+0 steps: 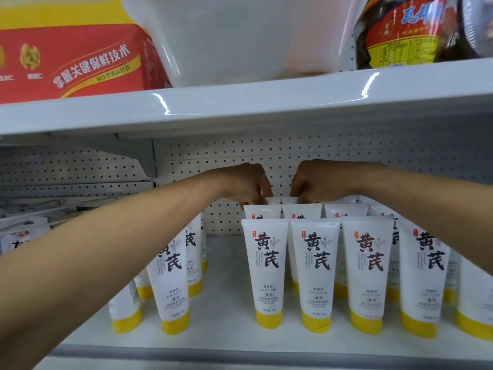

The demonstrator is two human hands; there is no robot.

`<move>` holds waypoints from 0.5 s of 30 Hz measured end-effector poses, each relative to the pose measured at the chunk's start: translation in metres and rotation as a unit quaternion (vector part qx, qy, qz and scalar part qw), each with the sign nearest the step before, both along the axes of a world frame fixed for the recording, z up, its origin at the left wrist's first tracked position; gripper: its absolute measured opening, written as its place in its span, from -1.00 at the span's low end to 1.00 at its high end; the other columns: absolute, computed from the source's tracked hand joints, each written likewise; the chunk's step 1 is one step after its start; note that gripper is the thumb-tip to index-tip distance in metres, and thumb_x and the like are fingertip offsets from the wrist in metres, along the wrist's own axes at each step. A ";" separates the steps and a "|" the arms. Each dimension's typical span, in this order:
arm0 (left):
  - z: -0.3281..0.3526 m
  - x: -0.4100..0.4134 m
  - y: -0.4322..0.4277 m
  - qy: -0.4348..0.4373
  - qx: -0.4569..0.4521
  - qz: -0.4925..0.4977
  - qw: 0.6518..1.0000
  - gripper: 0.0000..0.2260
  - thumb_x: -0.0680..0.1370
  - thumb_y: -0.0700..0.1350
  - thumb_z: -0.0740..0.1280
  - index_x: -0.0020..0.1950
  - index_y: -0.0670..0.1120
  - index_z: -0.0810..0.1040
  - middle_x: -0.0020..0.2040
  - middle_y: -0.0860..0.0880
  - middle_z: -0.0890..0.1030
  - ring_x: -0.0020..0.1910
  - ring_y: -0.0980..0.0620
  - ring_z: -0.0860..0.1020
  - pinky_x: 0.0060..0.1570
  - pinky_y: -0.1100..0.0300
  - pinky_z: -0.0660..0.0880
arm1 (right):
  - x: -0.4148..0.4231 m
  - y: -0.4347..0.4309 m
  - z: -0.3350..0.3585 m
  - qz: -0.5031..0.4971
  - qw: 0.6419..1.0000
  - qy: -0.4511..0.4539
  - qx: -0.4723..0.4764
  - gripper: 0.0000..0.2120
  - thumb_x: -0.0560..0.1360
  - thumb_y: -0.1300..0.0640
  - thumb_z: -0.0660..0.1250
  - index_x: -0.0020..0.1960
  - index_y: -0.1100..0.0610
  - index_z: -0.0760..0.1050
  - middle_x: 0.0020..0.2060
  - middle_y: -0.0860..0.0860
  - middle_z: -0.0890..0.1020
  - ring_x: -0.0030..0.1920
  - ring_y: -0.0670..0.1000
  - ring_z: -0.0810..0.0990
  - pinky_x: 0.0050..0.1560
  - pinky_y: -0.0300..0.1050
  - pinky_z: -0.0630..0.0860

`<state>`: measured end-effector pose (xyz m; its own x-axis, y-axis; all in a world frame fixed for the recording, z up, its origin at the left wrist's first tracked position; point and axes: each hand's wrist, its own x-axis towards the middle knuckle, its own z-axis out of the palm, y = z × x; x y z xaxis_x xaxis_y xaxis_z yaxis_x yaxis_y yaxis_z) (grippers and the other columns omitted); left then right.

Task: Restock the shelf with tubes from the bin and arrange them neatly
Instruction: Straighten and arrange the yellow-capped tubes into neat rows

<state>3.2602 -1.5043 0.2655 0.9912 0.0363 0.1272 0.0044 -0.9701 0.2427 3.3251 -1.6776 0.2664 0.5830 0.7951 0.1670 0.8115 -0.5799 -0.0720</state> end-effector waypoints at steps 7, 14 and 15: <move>-0.001 -0.005 0.003 0.009 -0.006 -0.009 1.000 -0.71 0.54 -0.21 0.35 0.24 0.00 0.60 0.08 0.04 0.63 0.11 0.04 0.59 0.21 0.16 0.51 | -0.014 -0.008 0.010 0.033 0.996 -0.007 0.080 -0.77 0.52 0.15 0.36 0.16 0.05 0.62 -0.03 -0.21 0.60 0.03 -0.16 0.58 0.07 -0.29 0.46; 0.006 -0.050 0.012 -0.109 -0.065 -0.015 0.992 -0.77 0.52 -0.05 0.39 0.17 0.14 0.60 0.02 0.20 0.62 0.03 0.24 0.54 -0.04 0.40 0.41 | -0.049 -0.016 0.005 0.075 0.986 -0.017 0.146 -0.81 0.52 0.06 0.35 0.10 -0.01 0.64 -0.04 -0.22 0.65 -0.04 -0.28 0.57 0.00 -0.40 0.48; 0.007 -0.060 0.012 -0.123 -0.065 -0.015 0.990 -0.78 0.52 -0.04 0.40 0.16 0.15 0.60 0.00 0.22 0.62 0.00 0.27 0.54 -0.03 0.41 0.39 | -0.055 -0.016 0.004 0.079 0.986 -0.023 0.147 -0.81 0.52 0.04 0.35 0.11 -0.02 0.64 -0.02 -0.20 0.66 -0.03 -0.26 0.58 0.04 -0.34 0.50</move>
